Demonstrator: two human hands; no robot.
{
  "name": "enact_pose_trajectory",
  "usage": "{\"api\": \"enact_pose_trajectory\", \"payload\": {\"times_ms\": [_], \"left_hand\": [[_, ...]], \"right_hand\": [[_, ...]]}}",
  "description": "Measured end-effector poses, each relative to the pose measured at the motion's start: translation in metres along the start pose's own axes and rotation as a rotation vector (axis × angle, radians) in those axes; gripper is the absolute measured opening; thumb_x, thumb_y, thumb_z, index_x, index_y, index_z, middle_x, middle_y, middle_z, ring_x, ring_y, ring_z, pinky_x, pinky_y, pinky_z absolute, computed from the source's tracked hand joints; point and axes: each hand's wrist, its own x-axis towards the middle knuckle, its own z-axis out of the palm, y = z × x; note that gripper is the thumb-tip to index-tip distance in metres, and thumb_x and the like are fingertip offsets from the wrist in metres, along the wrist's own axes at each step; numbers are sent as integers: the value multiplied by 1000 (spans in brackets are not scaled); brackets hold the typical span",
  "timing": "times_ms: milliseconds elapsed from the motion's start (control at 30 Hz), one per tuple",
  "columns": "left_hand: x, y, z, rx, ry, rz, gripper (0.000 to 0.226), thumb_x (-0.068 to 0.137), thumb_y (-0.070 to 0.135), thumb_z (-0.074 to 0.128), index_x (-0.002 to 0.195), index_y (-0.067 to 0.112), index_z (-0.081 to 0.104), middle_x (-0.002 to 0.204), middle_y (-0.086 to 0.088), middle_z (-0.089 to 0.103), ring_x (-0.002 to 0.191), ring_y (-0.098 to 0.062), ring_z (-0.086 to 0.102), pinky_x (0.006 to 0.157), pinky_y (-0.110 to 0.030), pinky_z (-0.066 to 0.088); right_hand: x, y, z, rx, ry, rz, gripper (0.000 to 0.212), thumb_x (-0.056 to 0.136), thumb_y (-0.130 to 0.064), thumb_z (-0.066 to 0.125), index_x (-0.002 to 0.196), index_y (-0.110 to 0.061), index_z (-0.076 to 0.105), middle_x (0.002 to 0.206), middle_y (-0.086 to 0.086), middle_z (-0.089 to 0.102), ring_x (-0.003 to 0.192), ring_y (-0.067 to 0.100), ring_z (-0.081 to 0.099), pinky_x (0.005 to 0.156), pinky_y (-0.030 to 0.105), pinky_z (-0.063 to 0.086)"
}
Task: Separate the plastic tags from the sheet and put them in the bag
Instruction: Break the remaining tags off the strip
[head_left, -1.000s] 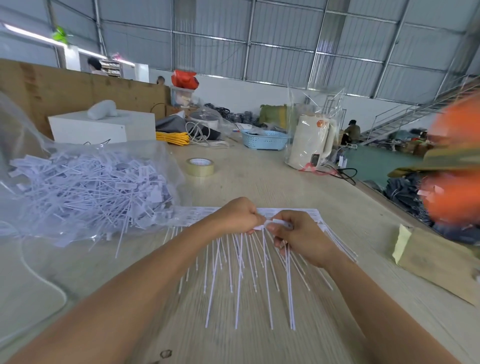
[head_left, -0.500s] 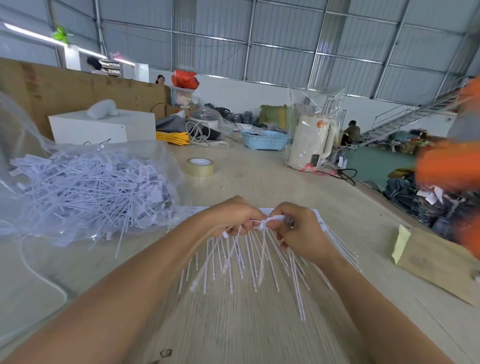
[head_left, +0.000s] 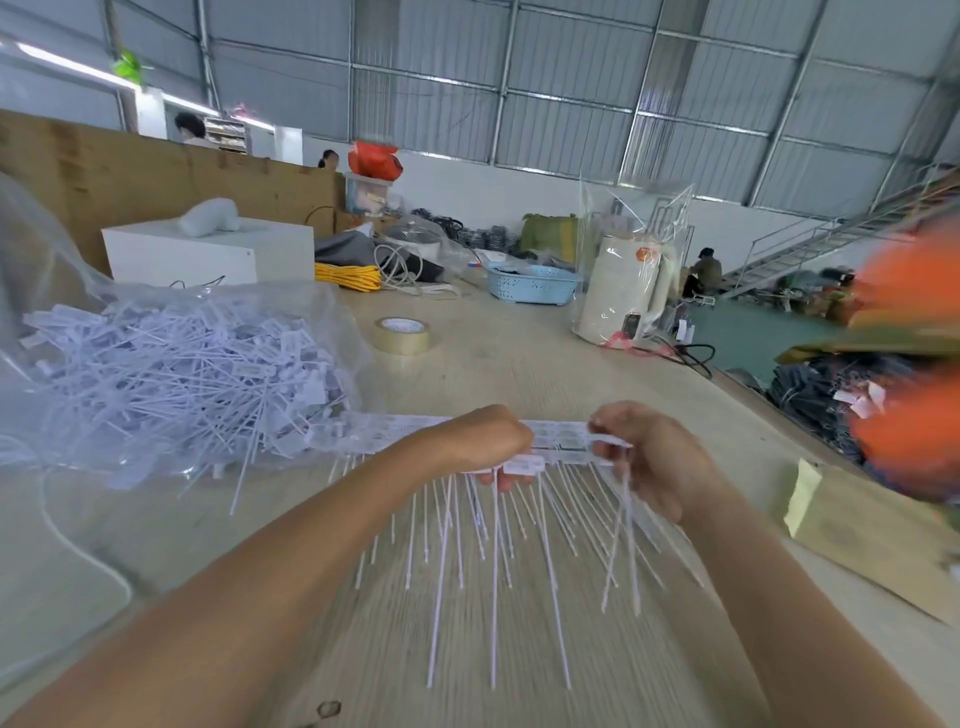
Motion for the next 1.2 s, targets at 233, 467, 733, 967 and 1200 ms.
{"api": "enact_pose_trajectory", "payload": {"times_ms": [233,467,733,967,1200], "left_hand": [[7,-10,4,81,60,-4,28,91,-6,42,69,-6,60,69,-23,56,72,-33,57,63,-24,39],[12,-9,0,36,145,-15,25,93,7,45,107,-7,61,87,-15,62,74,-25,60,59,-27,53],[10,-8,-4,125,147,-68,33,92,18,50,61,9,47,62,-7,42,62,-19,39,58,-27,29],[4,-16,-8,18,96,25,27,95,17,53,69,11,59,64,-1,62,52,-8,55,53,-12,41],[7,-17,-7,40,182,48,26,89,19,61,66,8,62,52,-1,55,50,-12,49,56,-22,38]], "right_hand": [[-10,23,33,-250,-279,42,8,90,-14,60,83,-12,63,89,17,70,79,31,69,52,29,54],[-9,28,37,-213,-202,-98,9,87,-5,62,77,-5,62,63,10,57,49,17,57,45,24,48],[0,28,31,-180,-97,-198,7,89,1,56,83,4,57,58,10,50,43,9,48,41,20,42],[-1,27,27,-199,-147,-169,9,90,-1,57,94,2,64,63,8,58,48,9,56,47,21,49],[-4,27,25,-284,-220,-161,8,89,-2,58,89,4,62,63,11,59,53,12,59,50,23,52]]}}
